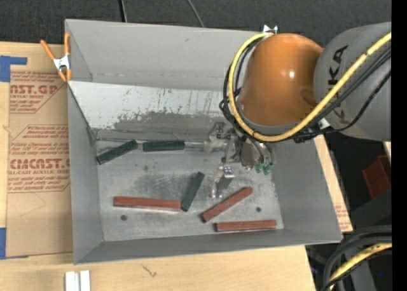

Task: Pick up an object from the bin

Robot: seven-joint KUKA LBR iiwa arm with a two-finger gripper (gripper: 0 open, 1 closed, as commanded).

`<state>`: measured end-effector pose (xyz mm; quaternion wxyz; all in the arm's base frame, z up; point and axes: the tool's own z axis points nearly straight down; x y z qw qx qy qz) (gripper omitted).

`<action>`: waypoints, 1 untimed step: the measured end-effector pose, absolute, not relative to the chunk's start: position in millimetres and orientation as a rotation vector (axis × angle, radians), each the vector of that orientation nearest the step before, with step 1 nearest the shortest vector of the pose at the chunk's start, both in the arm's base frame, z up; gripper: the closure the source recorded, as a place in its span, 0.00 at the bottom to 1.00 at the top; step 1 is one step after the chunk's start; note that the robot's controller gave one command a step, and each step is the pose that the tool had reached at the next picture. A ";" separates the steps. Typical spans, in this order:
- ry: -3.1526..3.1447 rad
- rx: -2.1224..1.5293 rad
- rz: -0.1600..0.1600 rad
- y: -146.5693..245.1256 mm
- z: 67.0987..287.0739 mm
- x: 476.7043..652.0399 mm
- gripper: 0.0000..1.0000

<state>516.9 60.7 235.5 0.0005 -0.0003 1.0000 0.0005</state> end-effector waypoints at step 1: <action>3.132 -0.165 0.000 67.7 190.7 524.4 0.00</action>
Offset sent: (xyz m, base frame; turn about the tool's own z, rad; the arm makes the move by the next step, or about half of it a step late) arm 0.0271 0.0258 -0.0755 -0.3567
